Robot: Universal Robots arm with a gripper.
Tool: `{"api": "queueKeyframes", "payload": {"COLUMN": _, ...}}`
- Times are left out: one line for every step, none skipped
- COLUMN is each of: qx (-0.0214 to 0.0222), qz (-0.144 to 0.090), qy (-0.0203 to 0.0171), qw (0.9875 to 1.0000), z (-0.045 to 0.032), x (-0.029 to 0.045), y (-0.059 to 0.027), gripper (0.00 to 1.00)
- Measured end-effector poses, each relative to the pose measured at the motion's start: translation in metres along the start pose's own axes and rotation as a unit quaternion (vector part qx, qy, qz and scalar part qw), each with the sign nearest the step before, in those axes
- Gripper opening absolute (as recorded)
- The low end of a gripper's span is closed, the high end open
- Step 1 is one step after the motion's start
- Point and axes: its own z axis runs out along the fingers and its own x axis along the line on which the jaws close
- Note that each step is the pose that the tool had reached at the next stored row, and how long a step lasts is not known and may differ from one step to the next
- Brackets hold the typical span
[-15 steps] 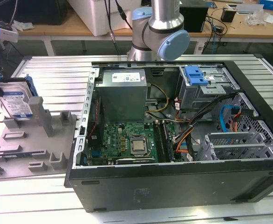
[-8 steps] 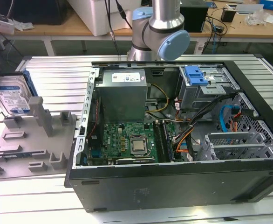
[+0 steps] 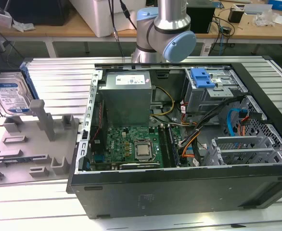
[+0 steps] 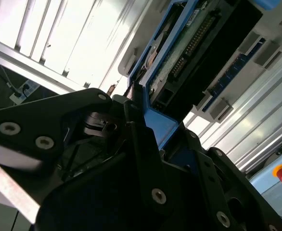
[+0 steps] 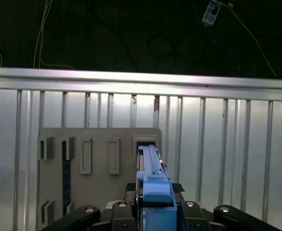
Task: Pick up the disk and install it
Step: 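Pick up the disk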
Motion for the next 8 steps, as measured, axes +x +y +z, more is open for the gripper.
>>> {"api": "queueKeyframes", "payload": {"qx": 0.0, "qz": 0.0, "qy": -0.0005, "qw": 1.0, "z": -0.0018, "x": 0.0, "y": 0.0, "gripper": 0.37}}
{"api": "queueKeyframes", "payload": {"qx": 0.0001, "qz": 0.0, "qy": -0.0013, "qw": 1.0, "z": -0.0049, "x": 0.0, "y": 0.0, "gripper": 0.37}}
{"api": "queueKeyframes", "payload": {"qx": 0.0001, "qz": 0.0, "qy": -0.0021, "qw": 1.0, "z": -0.0074, "x": 0.0001, "y": 0.0001, "gripper": 0.37}}
{"api": "queueKeyframes", "payload": {"qx": 0.0001, "qz": 0.0, "qy": -0.0027, "qw": 1.0, "z": -0.0091, "x": 0.0001, "y": 0.0001, "gripper": 0.37}}
{"api": "queueKeyframes", "payload": {"qx": 0.0001, "qz": 0.0, "qy": -0.0035, "qw": 1.0, "z": -0.0114, "x": 0.0001, "y": 0.0001, "gripper": 0.37}}
{"api": "queueKeyframes", "payload": {"qx": 0.0002, "qz": 0.0, "qy": -0.0042, "qw": 1.0, "z": -0.0132, "x": 0.0001, "y": 0.0001, "gripper": 0.37}}
{"api": "queueKeyframes", "payload": {"qx": 0.0002, "qz": 0.0, "qy": -0.0053, "qw": 1.0, "z": -0.0155, "x": 0.0002, "y": 0.0001, "gripper": 0.37}}
{"api": "queueKeyframes", "payload": {"qx": 0.0002, "qz": 0.0, "qy": -0.006, "qw": 1.0, "z": -0.0171, "x": 0.0002, "y": 0.0001, "gripper": 0.37}}
